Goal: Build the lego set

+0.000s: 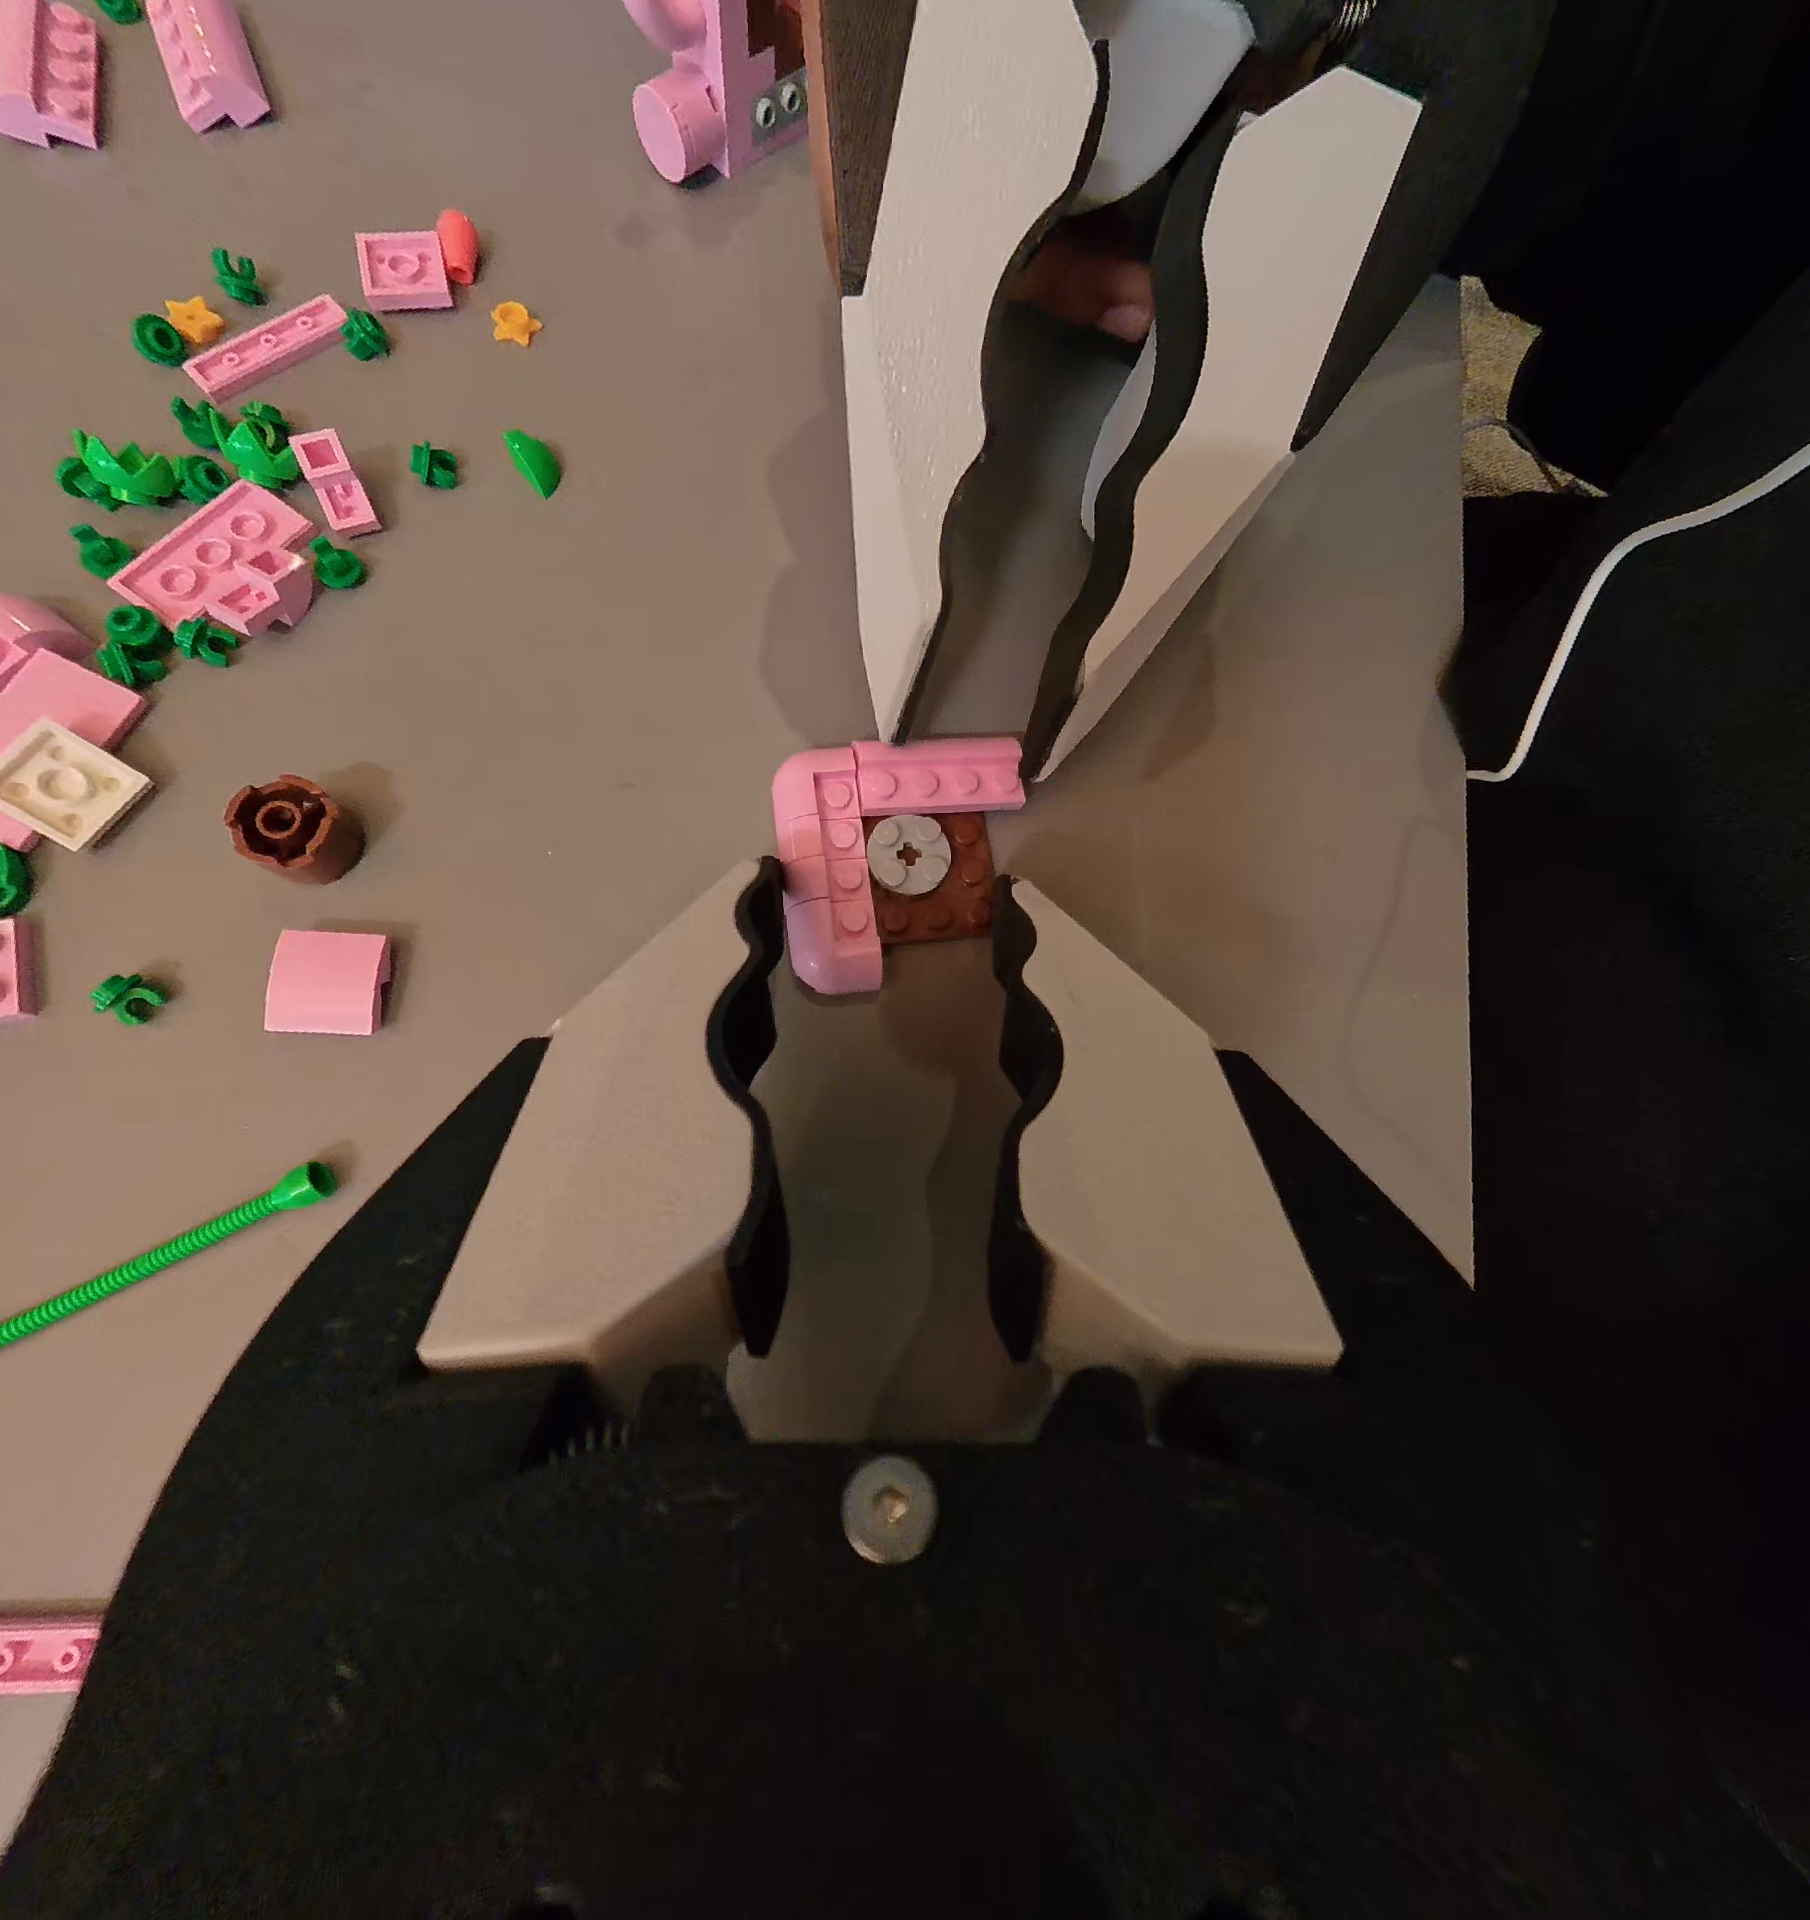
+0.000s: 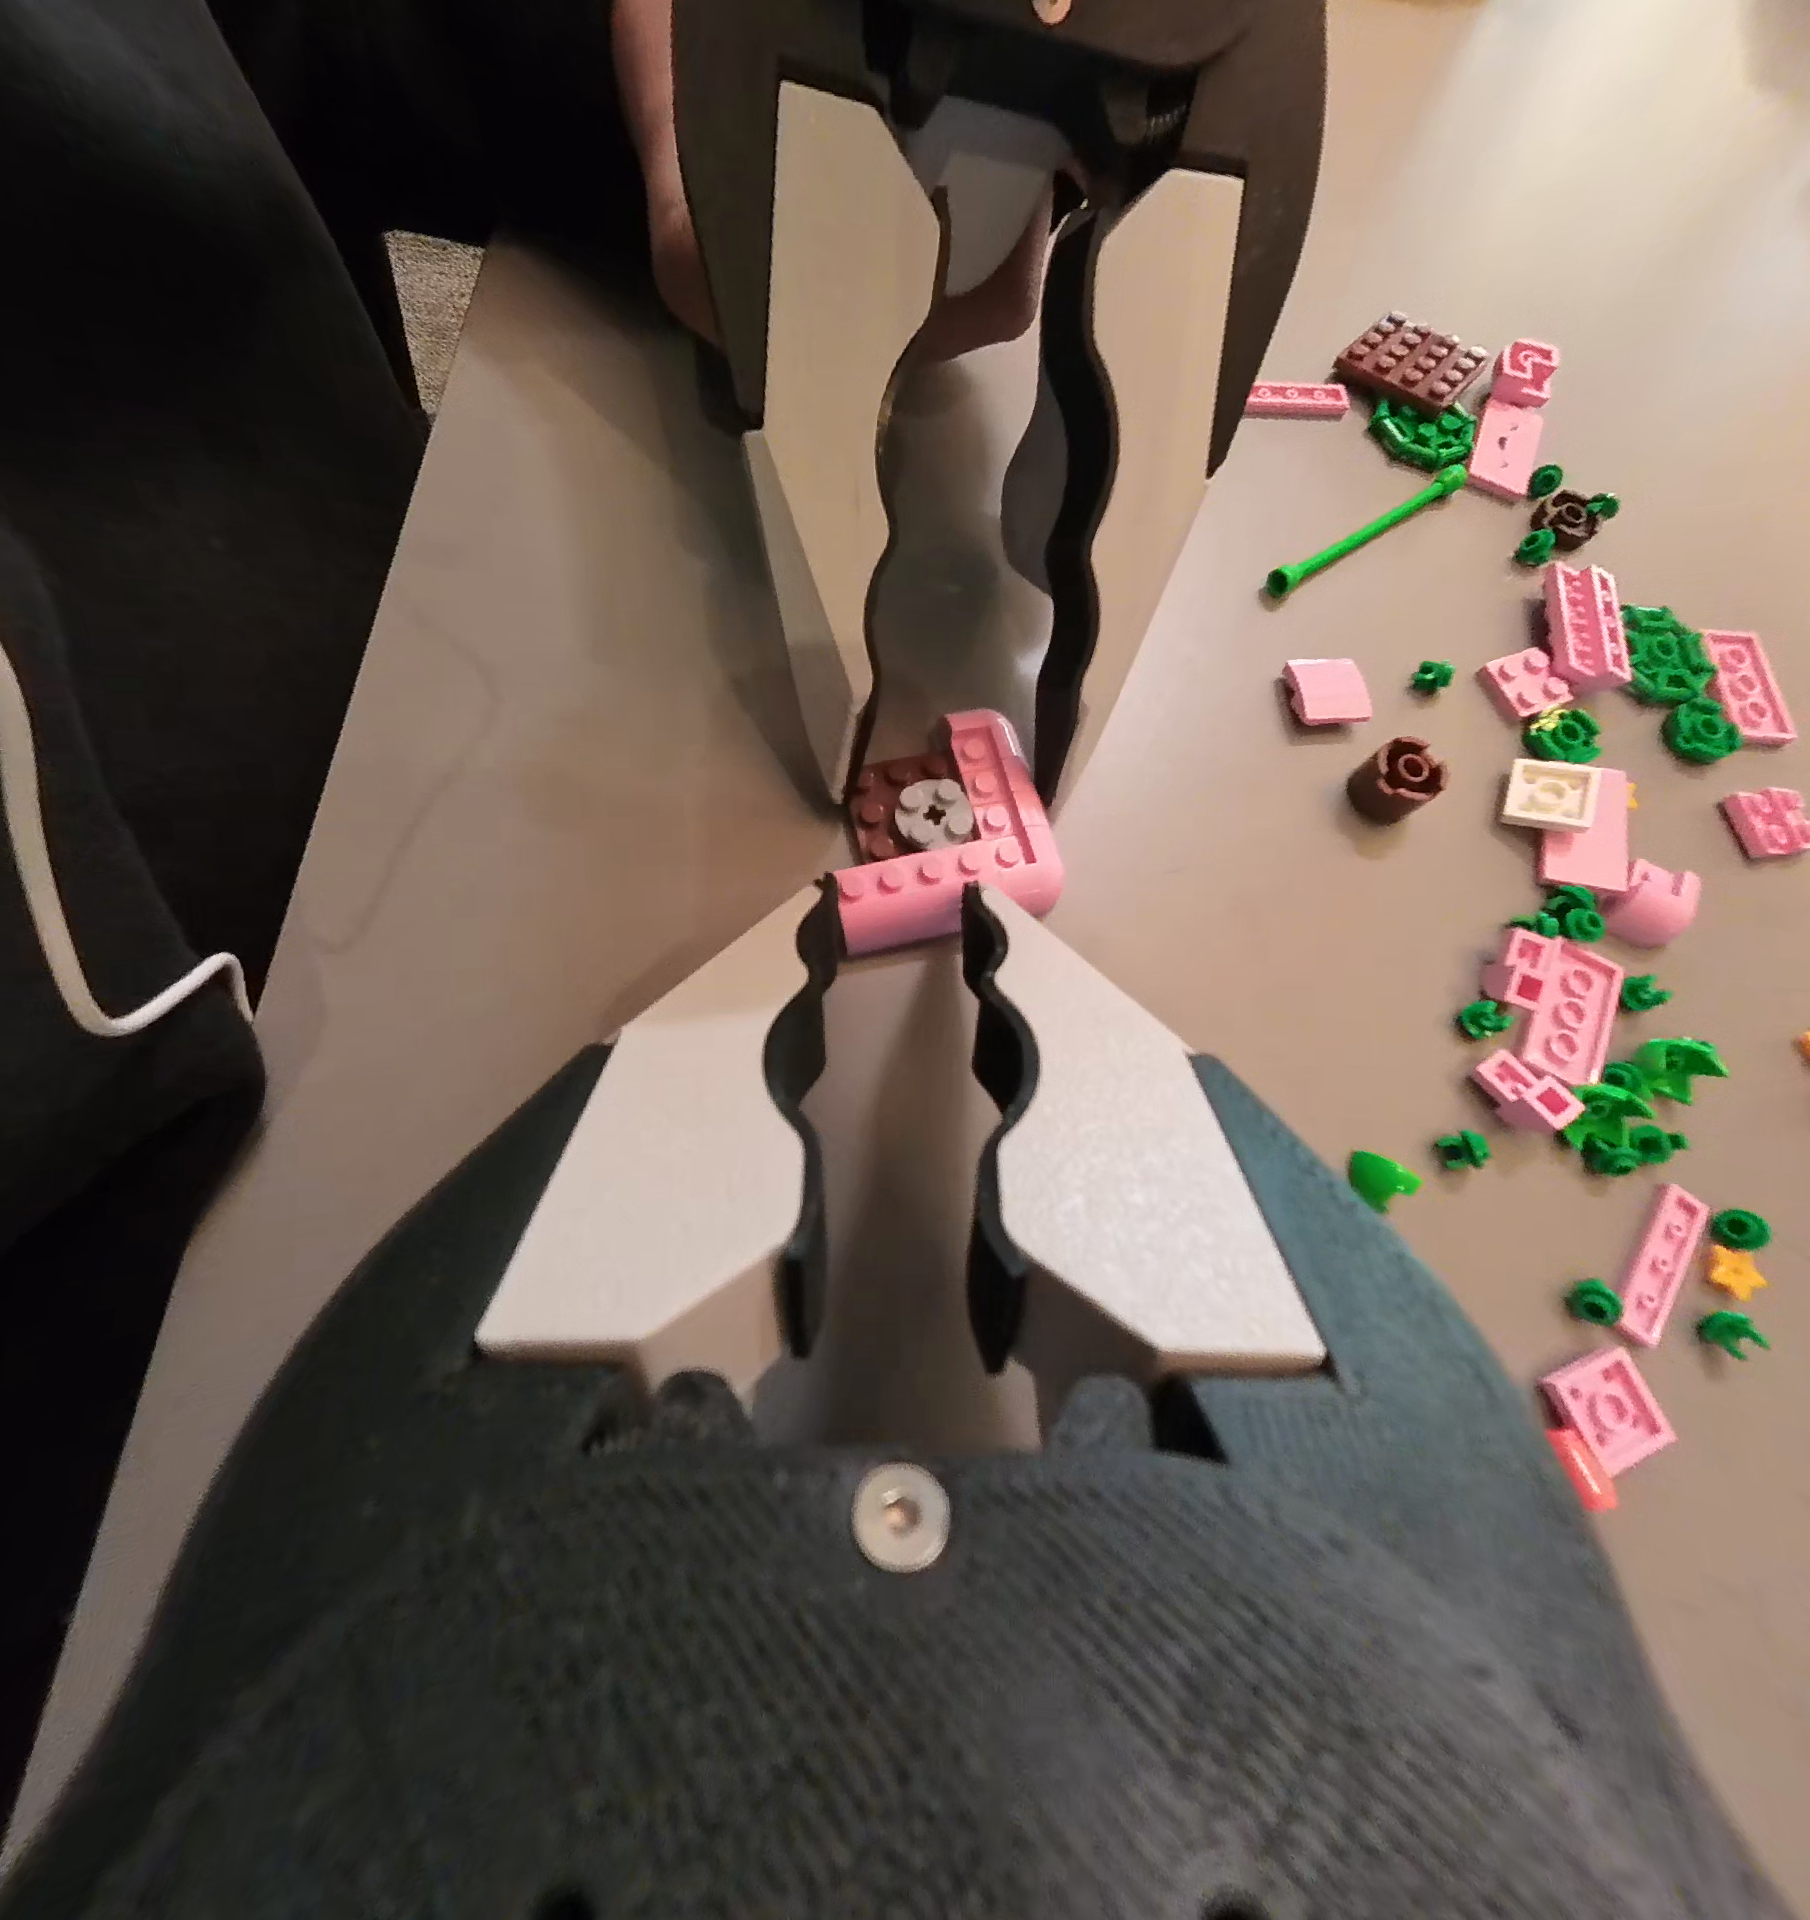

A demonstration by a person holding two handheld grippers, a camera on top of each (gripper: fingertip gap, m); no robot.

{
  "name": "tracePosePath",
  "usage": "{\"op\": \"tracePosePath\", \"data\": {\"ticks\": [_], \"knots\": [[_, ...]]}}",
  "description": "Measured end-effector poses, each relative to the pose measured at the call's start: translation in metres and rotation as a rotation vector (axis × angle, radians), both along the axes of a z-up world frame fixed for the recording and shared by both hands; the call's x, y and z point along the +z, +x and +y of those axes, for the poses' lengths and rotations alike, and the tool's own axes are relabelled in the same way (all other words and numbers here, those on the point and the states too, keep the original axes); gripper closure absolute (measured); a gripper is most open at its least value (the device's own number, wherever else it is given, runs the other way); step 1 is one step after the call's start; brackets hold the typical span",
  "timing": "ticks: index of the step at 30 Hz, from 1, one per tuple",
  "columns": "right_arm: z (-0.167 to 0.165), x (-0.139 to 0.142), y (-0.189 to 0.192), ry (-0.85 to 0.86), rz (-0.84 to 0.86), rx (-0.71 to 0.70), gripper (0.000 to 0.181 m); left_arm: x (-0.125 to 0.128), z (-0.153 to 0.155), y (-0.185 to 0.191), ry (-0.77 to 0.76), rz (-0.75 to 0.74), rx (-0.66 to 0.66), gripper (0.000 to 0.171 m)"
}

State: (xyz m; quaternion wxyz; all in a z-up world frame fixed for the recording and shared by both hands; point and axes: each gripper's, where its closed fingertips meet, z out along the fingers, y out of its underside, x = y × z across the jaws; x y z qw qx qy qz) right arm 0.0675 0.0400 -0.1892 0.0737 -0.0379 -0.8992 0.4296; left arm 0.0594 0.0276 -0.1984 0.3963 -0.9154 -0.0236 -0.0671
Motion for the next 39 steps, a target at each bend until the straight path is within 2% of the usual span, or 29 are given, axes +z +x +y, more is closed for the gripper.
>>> {"op": "tracePosePath", "data": {"ticks": [12, 21, 29, 32, 35, 37, 39], "knots": [[0.001, -0.001, -0.001, -0.001, -0.056, -0.024, 0.158, 0.0, 0.0, 0.0, -0.001, 0.0, 0.0, 0.133], [0.003, -0.005, 0.0, 0.02, -0.279, -0.1, 0.16, 0.0, 0.0, 0.0, -0.003, 0.027, -0.001, 0.132], [0.003, -0.006, 0.0, 0.169, -0.277, -0.126, 0.16, -0.001, 0.0, 0.0, -0.004, 0.032, -0.001, 0.132], [0.002, -0.003, -0.001, 0.129, -0.265, -0.14, 0.159, -0.001, 0.0, 0.0, -0.004, 0.024, 0.001, 0.132], [-0.001, 0.01, -0.004, -0.01, -0.372, -0.194, 0.151, -0.001, 0.0, 0.0, -0.004, 0.023, 0.001, 0.132], [0.0, 0.015, -0.014, -0.067, -0.422, -0.278, 0.162, -0.001, 0.0, 0.0, -0.005, 0.024, 0.001, 0.132], [0.007, 0.01, -0.021, -0.036, -0.433, -0.378, 0.171, -0.001, 0.0, 0.0, -0.005, 0.025, 0.002, 0.132]]}}
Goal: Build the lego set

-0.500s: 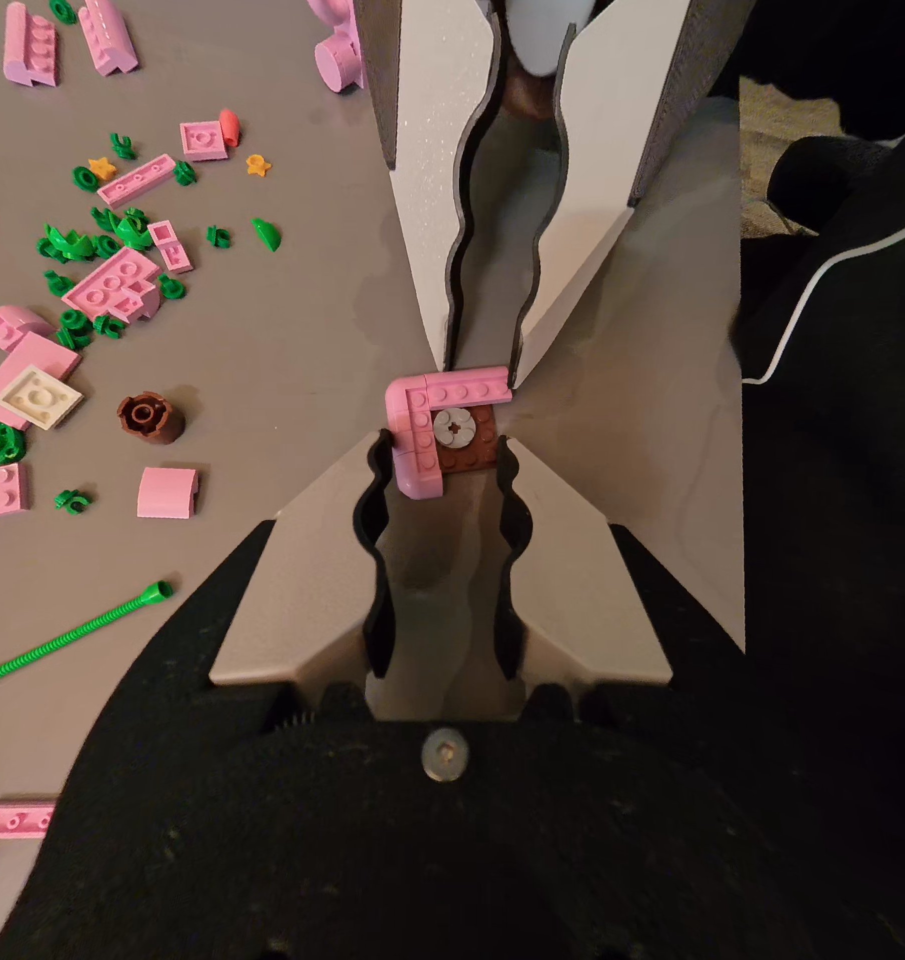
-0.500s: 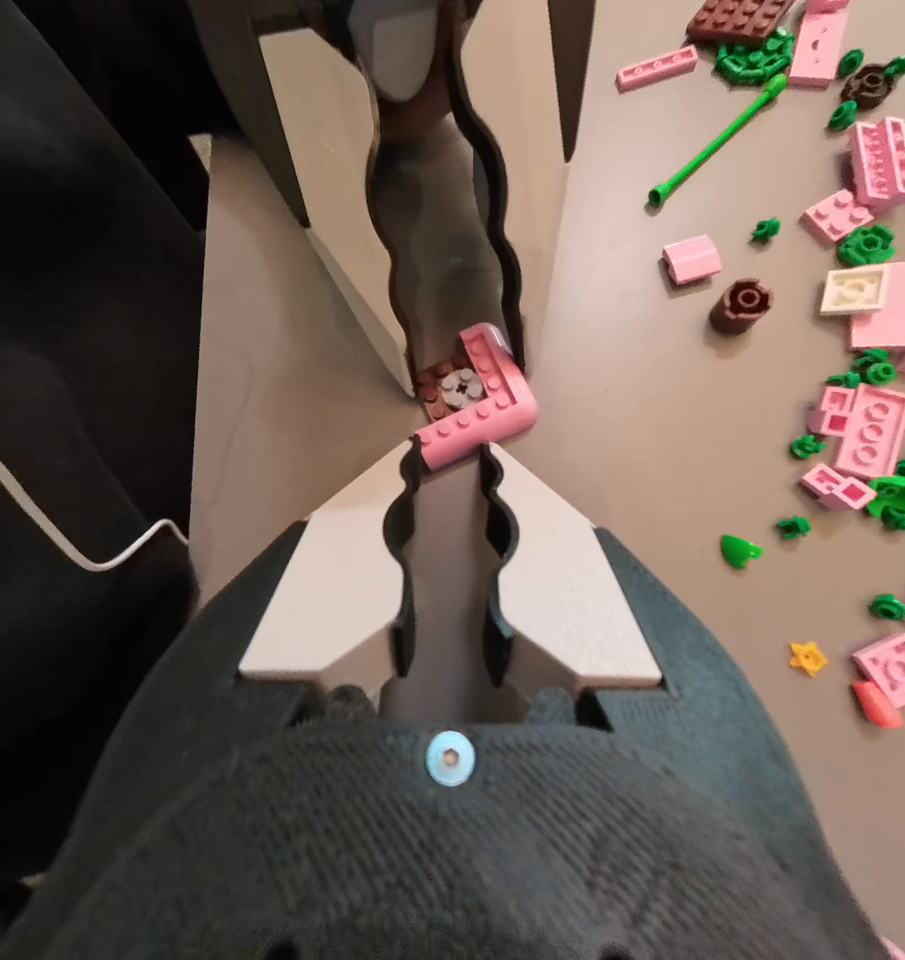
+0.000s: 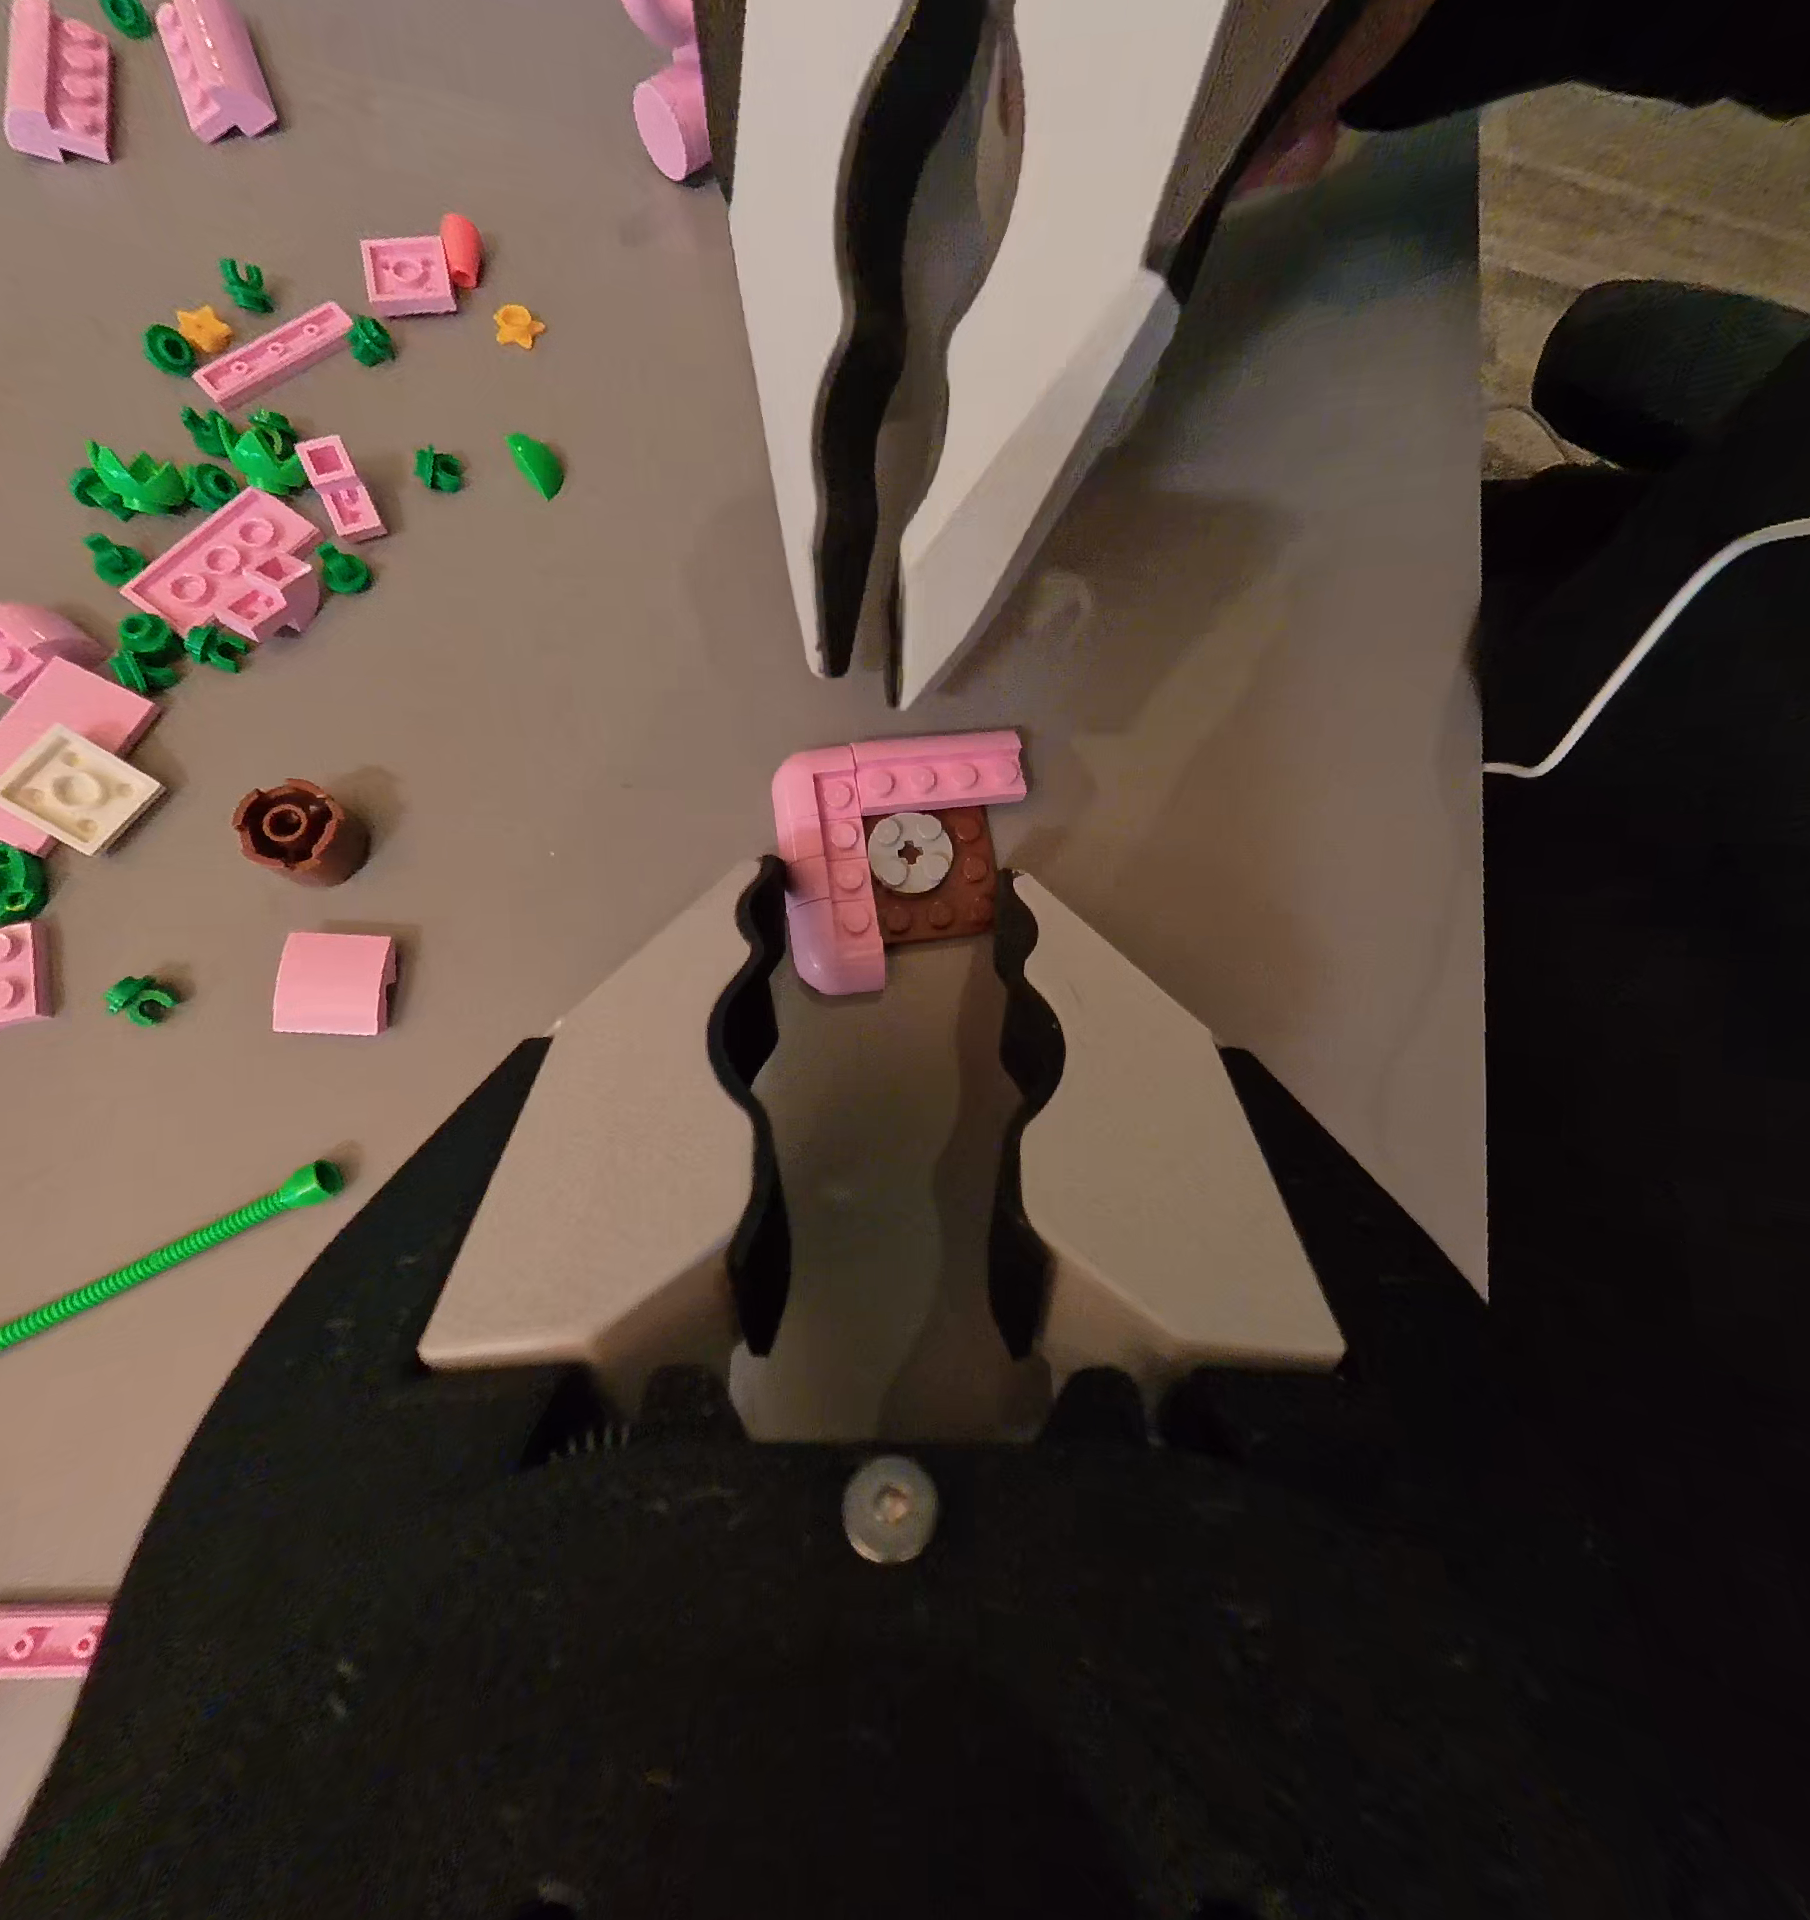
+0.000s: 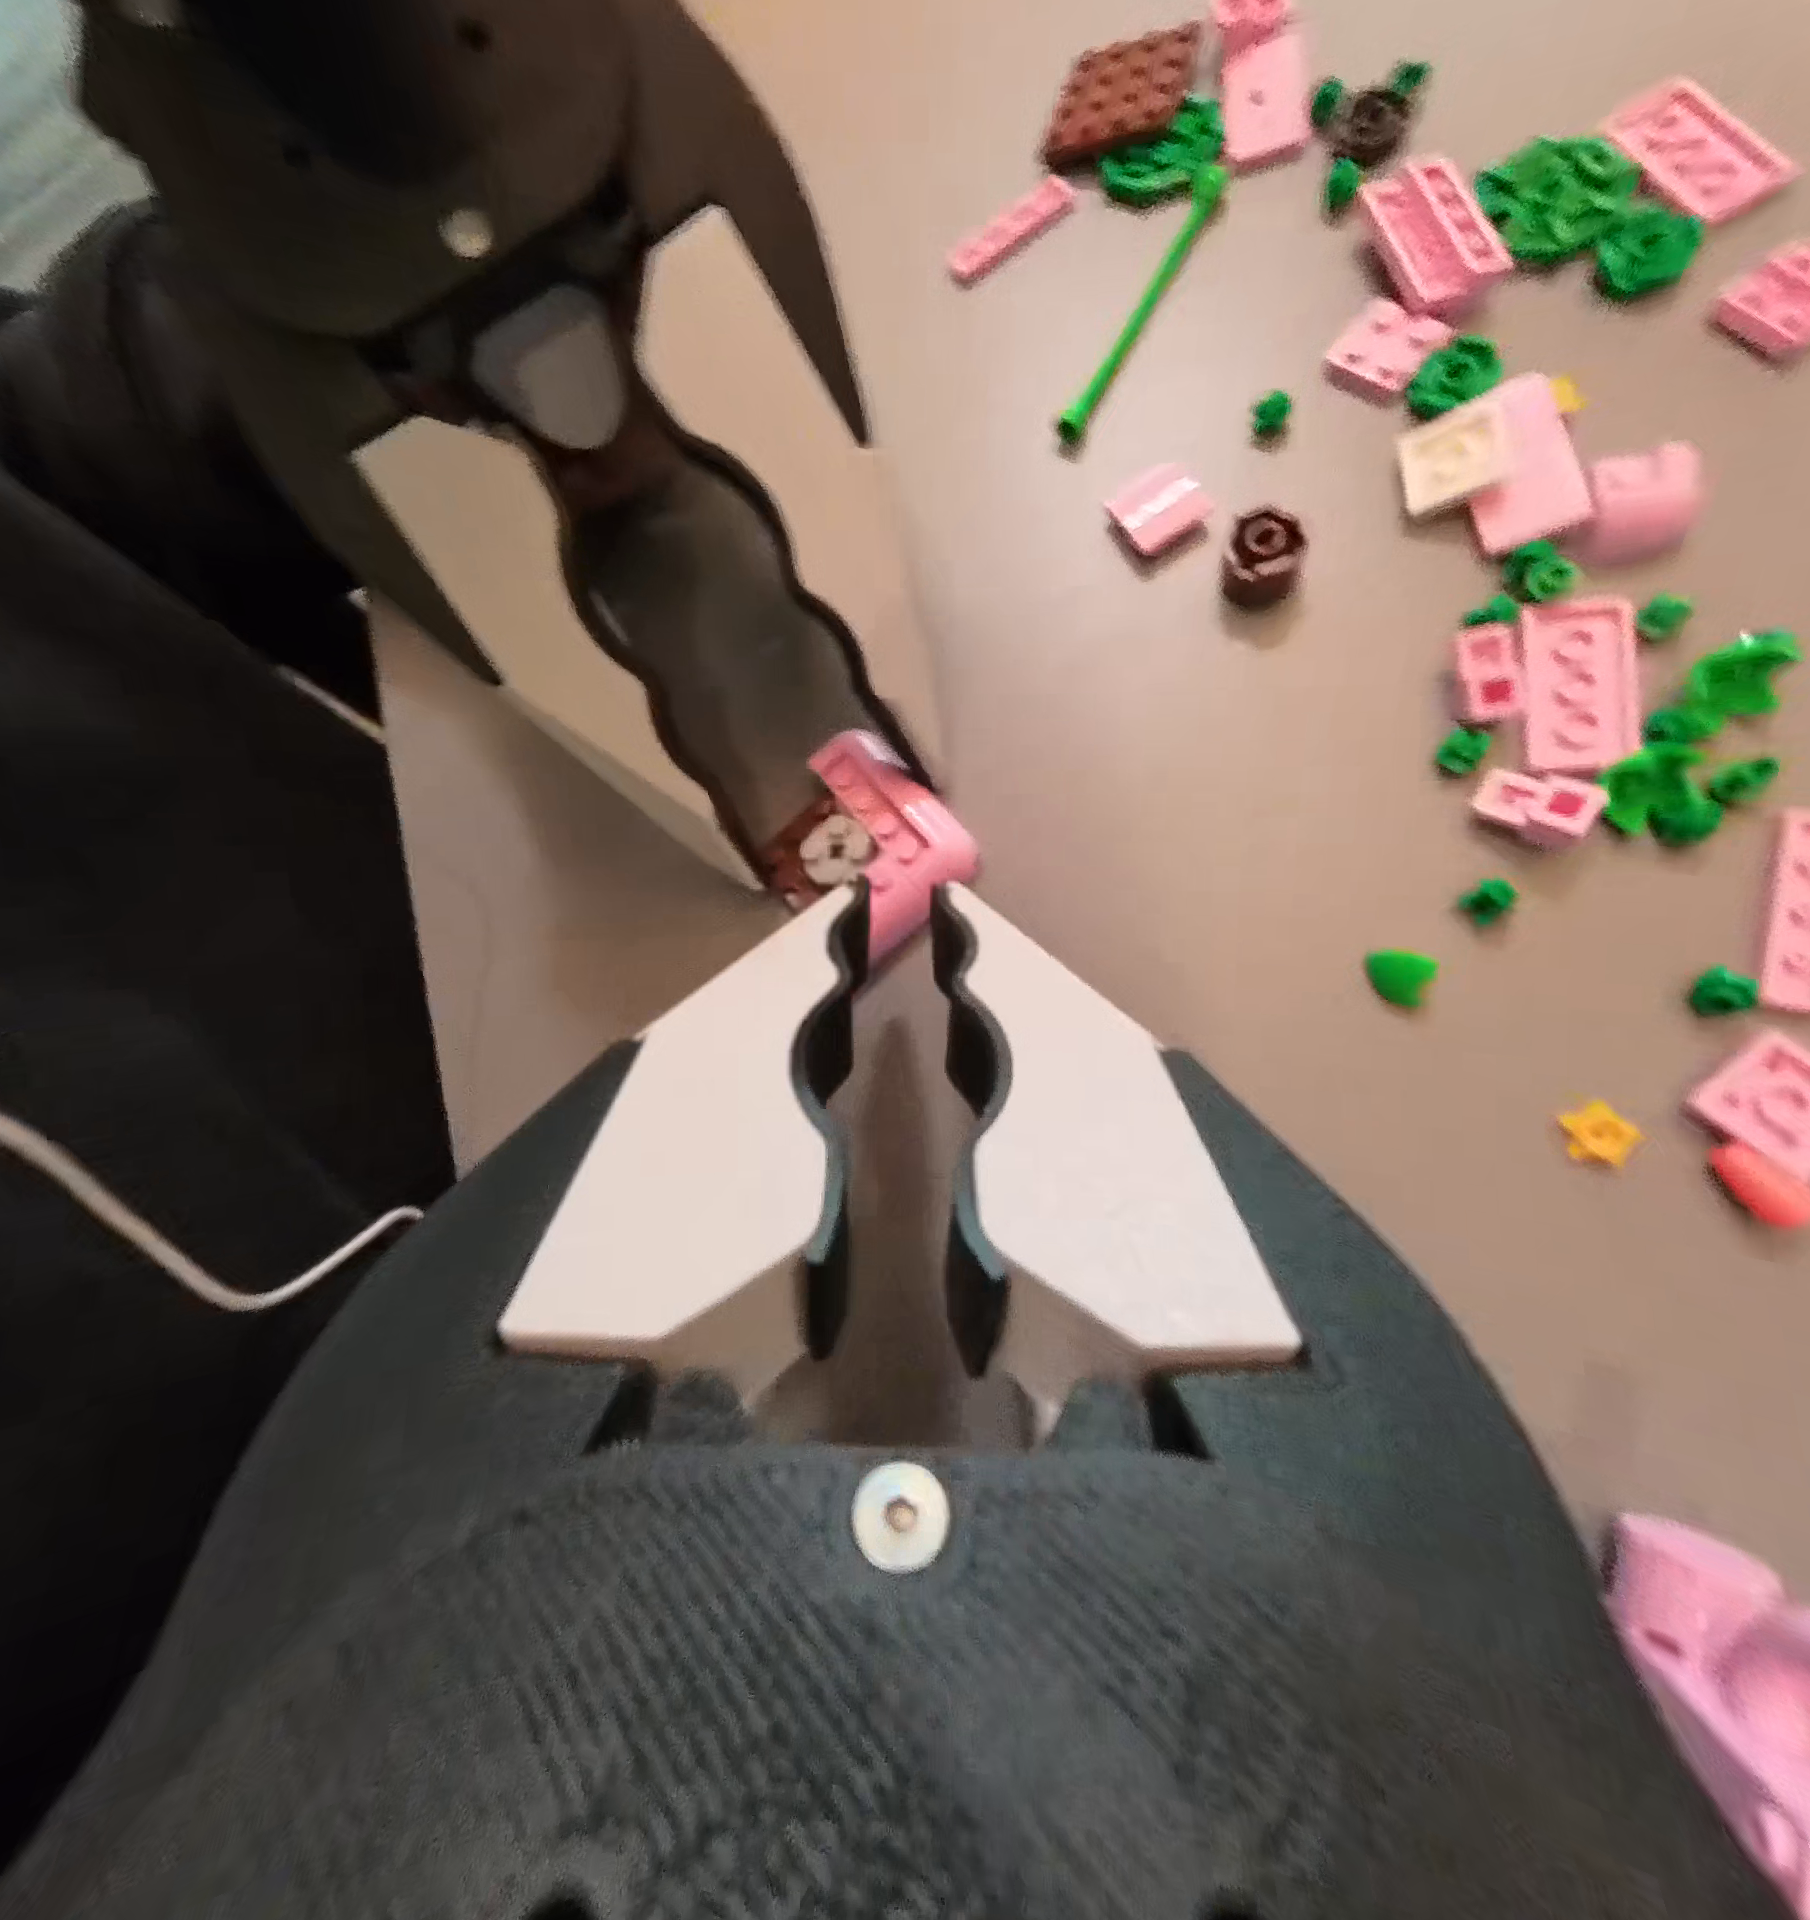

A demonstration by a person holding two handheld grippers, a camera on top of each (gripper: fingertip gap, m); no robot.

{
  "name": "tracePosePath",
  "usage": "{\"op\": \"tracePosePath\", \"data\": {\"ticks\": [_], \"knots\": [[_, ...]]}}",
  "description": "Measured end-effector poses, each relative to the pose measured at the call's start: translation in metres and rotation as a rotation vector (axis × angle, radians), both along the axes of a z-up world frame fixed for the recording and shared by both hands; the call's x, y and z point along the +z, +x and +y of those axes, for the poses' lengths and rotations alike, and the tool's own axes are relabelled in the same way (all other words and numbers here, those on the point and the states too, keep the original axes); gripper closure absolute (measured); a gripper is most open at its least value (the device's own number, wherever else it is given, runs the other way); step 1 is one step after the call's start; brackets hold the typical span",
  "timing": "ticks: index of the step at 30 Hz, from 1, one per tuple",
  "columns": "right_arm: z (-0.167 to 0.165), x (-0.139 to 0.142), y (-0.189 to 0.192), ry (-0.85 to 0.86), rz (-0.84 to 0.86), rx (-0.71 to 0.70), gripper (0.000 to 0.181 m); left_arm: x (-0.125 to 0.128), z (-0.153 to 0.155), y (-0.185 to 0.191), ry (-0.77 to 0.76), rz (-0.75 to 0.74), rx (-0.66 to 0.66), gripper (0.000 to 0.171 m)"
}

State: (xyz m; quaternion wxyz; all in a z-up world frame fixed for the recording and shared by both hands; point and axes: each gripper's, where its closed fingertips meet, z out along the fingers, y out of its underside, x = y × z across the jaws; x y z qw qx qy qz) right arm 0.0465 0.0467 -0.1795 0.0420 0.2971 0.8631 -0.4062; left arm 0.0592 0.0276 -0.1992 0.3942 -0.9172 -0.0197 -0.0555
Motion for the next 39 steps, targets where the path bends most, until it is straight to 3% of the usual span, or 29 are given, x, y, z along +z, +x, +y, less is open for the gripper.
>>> {"op": "tracePosePath", "data": {"ticks": [5, 10, 15, 17, 39], "knots": [[-0.004, -0.002, 0.005, -0.02, -0.142, -0.145, 0.168, 0.0, 0.0, -0.001, -0.003, 0.011, 0.011, 0.131], [-0.001, -0.013, 0.01, 0.058, -0.19, -0.204, 0.17, 0.0, 0.0, 0.0, -0.002, 0.004, 0.014, 0.132], [-0.003, -0.015, 0.01, 0.094, -0.229, -0.214, 0.174, 0.0, 0.0, 0.0, 0.003, -0.032, 0.028, 0.132], [-0.003, -0.015, 0.01, 0.131, -0.239, -0.217, 0.175, 0.001, 0.0, -0.004, 0.006, -0.054, 0.054, 0.142], [-0.005, -0.017, 0.011, 0.496, -0.27, -0.245, 0.176, 0.001, -0.001, -0.004, 0.012, -0.08, 0.09, 0.142]]}}
